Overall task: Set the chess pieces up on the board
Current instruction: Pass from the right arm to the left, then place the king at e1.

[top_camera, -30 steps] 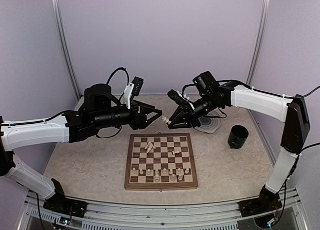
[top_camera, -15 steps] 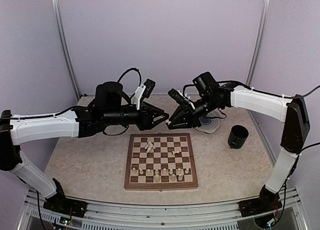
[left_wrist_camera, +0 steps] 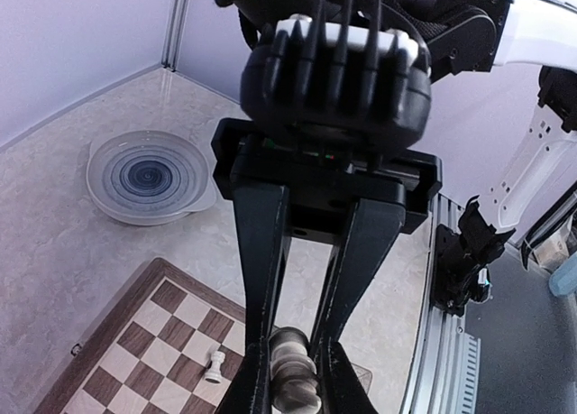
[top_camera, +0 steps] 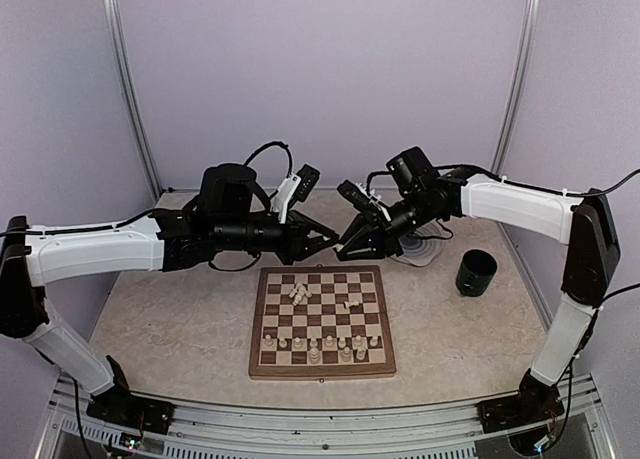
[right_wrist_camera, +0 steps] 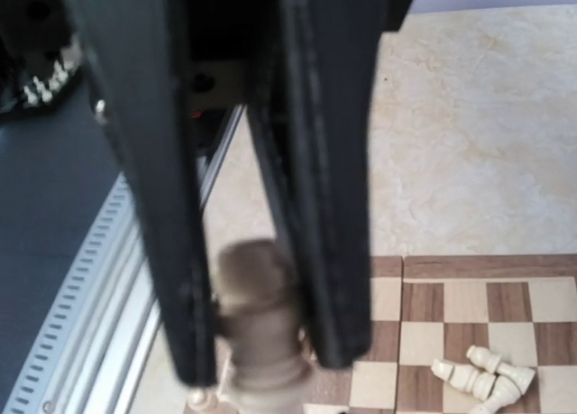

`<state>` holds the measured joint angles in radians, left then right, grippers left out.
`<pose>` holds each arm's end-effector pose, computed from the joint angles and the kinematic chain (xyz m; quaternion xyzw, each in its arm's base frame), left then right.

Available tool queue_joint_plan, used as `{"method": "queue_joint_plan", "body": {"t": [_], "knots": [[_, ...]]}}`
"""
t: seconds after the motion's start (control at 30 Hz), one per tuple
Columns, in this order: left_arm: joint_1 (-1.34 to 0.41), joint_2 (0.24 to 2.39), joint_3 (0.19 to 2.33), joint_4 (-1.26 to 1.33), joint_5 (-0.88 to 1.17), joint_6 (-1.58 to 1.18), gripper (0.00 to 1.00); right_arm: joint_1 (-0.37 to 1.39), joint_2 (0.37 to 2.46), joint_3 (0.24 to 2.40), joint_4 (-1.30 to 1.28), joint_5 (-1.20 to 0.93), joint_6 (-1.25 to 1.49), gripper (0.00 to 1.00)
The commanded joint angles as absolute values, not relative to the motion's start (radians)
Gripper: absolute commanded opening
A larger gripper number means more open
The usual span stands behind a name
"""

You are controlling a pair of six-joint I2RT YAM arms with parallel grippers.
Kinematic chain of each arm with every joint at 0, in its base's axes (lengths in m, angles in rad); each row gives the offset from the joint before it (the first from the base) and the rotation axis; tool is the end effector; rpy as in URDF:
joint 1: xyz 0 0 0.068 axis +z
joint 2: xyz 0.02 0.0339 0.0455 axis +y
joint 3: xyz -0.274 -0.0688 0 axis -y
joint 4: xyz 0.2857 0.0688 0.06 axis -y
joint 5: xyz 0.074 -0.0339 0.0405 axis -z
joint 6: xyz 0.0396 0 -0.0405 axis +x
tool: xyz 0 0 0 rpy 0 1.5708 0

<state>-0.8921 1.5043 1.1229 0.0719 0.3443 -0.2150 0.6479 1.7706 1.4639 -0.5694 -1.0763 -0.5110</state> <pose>0.2377 -0.3161 0.3023 0.3595 0.7170 -0.4231 0.4215 0.3173 0.2838 0.2817 -0.5881 0.5800 0.5008 0.2586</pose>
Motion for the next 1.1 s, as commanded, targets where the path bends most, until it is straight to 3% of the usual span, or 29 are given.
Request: {"method": "queue_joint_plan", "body": {"t": [0.0, 0.23, 0.47, 0.77, 1.07], "knots": [[-0.903, 1.499, 1.158, -0.008, 0.298, -0.175, 0.09, 0.632, 1.729, 1.429, -0.572, -1.067, -0.532, 0.27], [-0.965, 1.441, 1.151, -0.208, 0.204, -0.105, 0.08, 0.521, 1.684, 1.32, -0.609, -1.04, -0.629, 0.41], [-1.069, 1.449, 1.131, -0.291, 0.177, -0.053, 0.07, 0.428, 1.69, 1.228, -0.5, -0.998, -0.589, 0.42], [-1.2, 1.633, 1.221, -0.442, 0.134, 0.04, 0.06, 0.423, 1.687, 1.22, -0.499, -0.978, -0.592, 0.42], [-1.229, 1.721, 1.246, -0.458, 0.135, 0.045, 0.06, 0.423, 1.672, 1.206, -0.498, -0.972, -0.594, 0.42]]}}
